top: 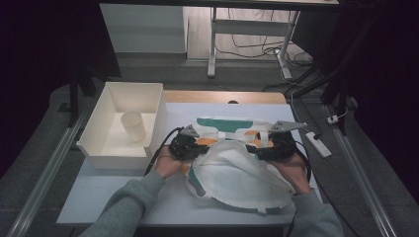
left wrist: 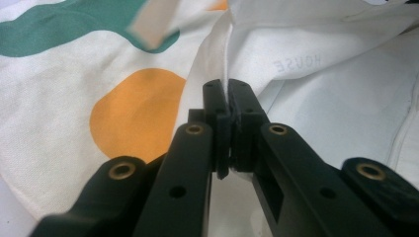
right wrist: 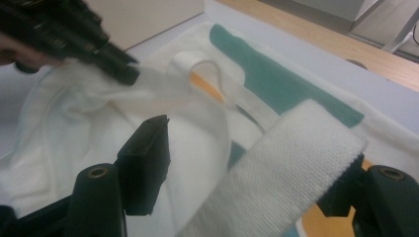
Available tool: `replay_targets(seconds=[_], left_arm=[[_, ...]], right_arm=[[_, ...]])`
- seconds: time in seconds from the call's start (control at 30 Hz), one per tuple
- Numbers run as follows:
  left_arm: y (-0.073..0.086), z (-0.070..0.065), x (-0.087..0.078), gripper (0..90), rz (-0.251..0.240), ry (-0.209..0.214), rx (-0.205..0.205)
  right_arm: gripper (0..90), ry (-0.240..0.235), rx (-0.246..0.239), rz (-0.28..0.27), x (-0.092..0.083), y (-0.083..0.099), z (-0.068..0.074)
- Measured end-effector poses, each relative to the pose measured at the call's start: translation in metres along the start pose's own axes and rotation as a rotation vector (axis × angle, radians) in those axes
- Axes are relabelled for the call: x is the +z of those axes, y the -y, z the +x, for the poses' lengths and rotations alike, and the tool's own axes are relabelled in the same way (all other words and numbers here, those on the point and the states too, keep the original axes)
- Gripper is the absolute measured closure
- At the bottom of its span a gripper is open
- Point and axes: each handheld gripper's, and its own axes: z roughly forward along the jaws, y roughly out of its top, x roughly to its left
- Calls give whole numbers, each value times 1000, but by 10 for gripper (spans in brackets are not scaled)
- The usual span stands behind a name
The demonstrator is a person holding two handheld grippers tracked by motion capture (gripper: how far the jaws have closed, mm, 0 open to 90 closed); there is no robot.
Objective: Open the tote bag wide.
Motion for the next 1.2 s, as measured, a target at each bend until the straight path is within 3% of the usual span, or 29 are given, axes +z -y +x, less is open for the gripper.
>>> replay_targets(seconds=[0.1, 0.17, 0.27, 0.33, 0.7, 0.9, 1.0, 1.07, 1.2], left_arm=[[1, 0, -1, 871, -2, 1, -3], [1, 0, -1, 871, -1, 1, -3], [1, 0, -1, 870, -3, 0, -2], [1, 0, -1, 870, -3, 2, -5], [1, 1, -2, 869, -5, 3, -9], [1, 1, -2, 869, -6, 3, -11], [1, 0, -1, 870, -2, 2, -8], [1, 0, -1, 869, -3, 2, -8], [1, 0, -1, 869, -4, 3, -6]], right_arm=[[313, 2, 23, 24, -17, 7, 3], [304, -22, 59, 39, -25, 14, 0], [302, -52, 76, 111, -28, 29, -2], [309, -79, 129, 134, -27, 46, -8], [307, -94, 168, 119, -40, 73, -14], [297, -68, 190, 133, -56, 90, -17], [301, -35, 210, 110, -64, 98, -20], [303, -6, 201, 83, -71, 96, -18], [320, 35, 133, 6, -88, 76, -5]])
